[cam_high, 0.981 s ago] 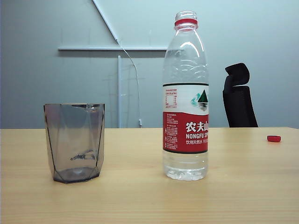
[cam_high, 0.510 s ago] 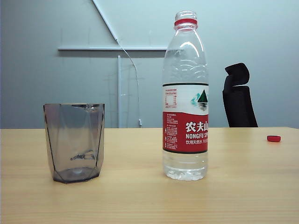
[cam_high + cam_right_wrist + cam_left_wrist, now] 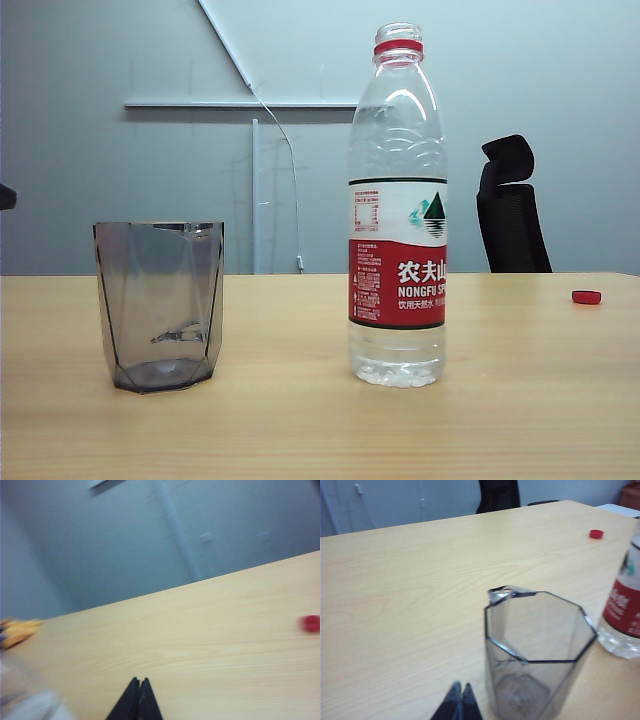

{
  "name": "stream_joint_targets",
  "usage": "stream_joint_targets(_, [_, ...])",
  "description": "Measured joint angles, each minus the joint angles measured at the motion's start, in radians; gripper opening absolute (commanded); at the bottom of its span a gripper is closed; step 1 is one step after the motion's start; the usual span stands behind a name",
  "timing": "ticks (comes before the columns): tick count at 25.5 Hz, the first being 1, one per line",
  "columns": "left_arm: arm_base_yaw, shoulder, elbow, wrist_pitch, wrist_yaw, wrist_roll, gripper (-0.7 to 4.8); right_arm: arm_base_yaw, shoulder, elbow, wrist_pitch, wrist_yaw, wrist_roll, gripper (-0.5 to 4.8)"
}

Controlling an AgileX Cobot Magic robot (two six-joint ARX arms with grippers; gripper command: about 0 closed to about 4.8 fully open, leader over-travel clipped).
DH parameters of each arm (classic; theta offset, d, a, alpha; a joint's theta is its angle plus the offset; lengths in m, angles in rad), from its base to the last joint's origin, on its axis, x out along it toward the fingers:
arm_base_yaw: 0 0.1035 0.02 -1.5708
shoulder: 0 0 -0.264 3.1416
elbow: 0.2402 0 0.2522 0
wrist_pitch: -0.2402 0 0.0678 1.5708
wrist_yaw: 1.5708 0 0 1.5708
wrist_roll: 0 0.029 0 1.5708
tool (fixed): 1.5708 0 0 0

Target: Pick up the mineral water bottle on the table and pour water into the mug until it's half full.

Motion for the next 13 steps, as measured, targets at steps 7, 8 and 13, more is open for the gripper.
stream_joint_targets(7, [-0.002, 0.000, 0.000, 0.000, -0.001, 0.000, -0.02, 0.003, 0.000, 0.075, -0.247, -0.199, 0.003, 0.00])
stream_joint_targets(8, [-0.002, 0.000, 0.000, 0.000, -0.001, 0.000, -0.02, 0.008, 0.000, 0.075, -0.255, -0.221, 0.003, 0.00])
stream_joint_targets(13, [-0.002, 0.000, 0.000, 0.000, -0.001, 0.000, -0.02, 0.152, 0.000, 0.080, -0.274, -0.226, 0.005, 1.84])
